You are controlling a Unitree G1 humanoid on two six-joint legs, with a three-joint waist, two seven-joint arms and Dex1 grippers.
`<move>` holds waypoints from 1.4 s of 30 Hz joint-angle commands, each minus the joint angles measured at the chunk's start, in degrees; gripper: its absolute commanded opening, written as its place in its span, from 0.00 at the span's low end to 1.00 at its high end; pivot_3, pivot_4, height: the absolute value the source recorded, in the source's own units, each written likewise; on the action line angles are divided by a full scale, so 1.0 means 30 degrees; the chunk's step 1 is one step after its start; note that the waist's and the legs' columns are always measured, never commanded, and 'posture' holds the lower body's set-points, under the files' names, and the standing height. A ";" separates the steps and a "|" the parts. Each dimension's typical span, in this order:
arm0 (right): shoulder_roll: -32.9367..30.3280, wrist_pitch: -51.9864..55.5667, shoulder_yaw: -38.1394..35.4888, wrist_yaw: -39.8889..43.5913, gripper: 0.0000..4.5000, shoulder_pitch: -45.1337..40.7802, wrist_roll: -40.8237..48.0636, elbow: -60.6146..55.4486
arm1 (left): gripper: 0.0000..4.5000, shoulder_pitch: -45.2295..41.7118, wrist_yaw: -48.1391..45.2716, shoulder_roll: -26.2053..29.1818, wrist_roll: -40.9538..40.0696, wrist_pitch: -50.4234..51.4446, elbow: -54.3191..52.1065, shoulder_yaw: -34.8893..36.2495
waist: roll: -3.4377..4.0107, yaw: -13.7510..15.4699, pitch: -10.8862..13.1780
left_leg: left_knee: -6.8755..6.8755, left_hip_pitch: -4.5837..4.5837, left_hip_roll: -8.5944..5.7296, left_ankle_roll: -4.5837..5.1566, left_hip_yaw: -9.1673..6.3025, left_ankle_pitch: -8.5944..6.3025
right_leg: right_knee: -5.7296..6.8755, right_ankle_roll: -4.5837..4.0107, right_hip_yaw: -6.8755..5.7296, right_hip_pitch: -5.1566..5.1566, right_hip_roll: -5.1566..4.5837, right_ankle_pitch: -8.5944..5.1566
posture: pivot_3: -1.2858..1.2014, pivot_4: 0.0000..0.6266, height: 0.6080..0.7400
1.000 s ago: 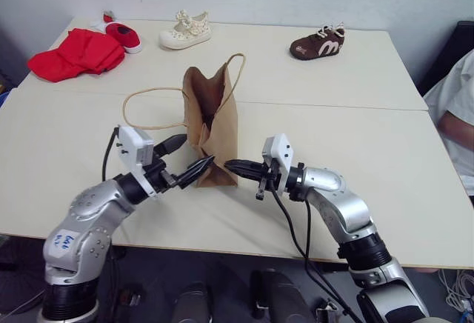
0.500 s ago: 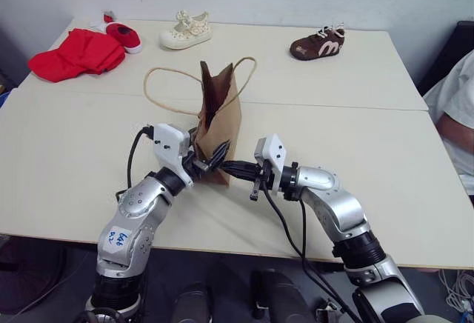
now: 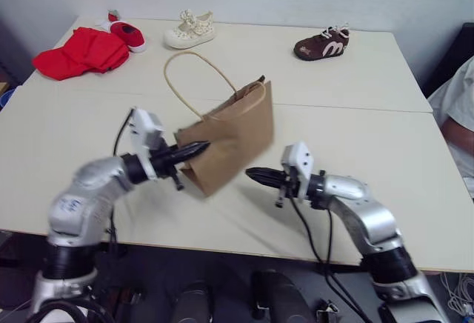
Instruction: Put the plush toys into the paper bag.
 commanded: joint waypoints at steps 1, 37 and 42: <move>-0.1733 0.0134 -0.2542 0.0729 0.00 0.1636 0.1249 -0.1138 | 0.01 -0.1758 -0.3770 0.0313 -0.1035 0.0481 0.1034 -0.1114 | 0.0001 0.0196 0.0000 | 0.0000 0.0013 -0.0004 0.0006 -0.0002 -0.0003 | 0.0004 0.0002 -0.0002 0.0022 0.0001 0.0001 | 0.52 0.24 1.00; -0.6264 -0.3862 -0.8470 0.4191 0.75 0.5303 0.3684 -0.2000 | 1.00 0.5185 -0.6016 0.4964 0.5664 -0.8064 0.2373 0.3078 | 0.0020 0.0363 0.0002 | -0.0007 0.0128 0.0010 0.0074 -0.0007 -0.0041 | -0.0039 0.0002 0.0015 0.0147 -0.0021 0.0002 | 0.52 0.24 1.00; -0.7790 -0.5141 -0.8239 0.6960 0.99 0.5933 0.3284 -0.1378 | 1.00 0.9006 -0.4948 0.5140 0.6732 -1.0146 0.1522 0.4970 | 0.0018 0.0276 0.0001 | -0.0042 0.0210 0.0021 0.0175 -0.0009 -0.0115 | -0.0069 0.0001 0.0022 0.0221 -0.0021 0.0001 | 0.52 0.24 1.00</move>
